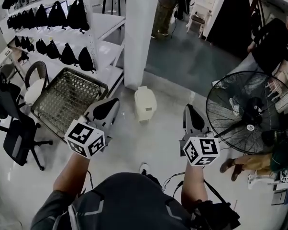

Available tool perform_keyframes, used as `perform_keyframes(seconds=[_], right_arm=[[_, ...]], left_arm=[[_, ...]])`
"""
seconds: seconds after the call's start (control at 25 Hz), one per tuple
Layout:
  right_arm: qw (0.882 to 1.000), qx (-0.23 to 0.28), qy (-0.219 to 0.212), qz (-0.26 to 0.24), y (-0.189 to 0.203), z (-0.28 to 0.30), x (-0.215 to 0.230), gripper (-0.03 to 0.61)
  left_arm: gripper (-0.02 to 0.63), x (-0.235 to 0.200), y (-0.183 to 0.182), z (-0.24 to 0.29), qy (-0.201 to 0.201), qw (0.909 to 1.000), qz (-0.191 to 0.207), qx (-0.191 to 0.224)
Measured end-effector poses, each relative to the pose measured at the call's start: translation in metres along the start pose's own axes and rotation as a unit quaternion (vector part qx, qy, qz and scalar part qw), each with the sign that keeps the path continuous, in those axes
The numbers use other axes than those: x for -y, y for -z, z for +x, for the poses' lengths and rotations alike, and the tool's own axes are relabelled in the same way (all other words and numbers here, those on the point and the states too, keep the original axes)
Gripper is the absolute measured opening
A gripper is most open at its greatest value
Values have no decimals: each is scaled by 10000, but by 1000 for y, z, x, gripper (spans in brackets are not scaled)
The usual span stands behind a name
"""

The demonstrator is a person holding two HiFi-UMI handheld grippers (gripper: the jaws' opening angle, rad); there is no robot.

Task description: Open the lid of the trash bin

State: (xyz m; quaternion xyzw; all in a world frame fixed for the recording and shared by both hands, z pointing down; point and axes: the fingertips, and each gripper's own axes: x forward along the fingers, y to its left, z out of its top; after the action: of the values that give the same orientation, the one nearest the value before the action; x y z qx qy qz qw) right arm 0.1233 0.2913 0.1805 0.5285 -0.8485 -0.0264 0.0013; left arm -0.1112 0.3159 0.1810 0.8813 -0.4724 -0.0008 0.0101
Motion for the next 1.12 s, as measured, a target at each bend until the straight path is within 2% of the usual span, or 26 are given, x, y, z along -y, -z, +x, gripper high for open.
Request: perform_keyframes(seconds=[0.24, 0.56, 0.8, 0.96, 1.12], right_arm=[[9998, 74, -161, -48, 0, 33, 55, 26], [9996, 64, -264, -8, 10, 63, 118, 26], [9991, 73, -411, -30, 18, 77, 153, 26], [9991, 32, -397, 133, 21, 93, 172, 26], [9990, -26, -391, 202, 28, 105, 183, 26]], left_arm=[[9, -14, 4, 60, -546, 9984, -125, -127], [9, 0, 6, 134, -447, 9989, -76, -126], [9, 9, 14, 175, -505, 9984, -69, -255], [9, 15, 8, 198, -452, 9983, 44, -365], [9, 9, 7, 218, -447, 9985, 44, -303]])
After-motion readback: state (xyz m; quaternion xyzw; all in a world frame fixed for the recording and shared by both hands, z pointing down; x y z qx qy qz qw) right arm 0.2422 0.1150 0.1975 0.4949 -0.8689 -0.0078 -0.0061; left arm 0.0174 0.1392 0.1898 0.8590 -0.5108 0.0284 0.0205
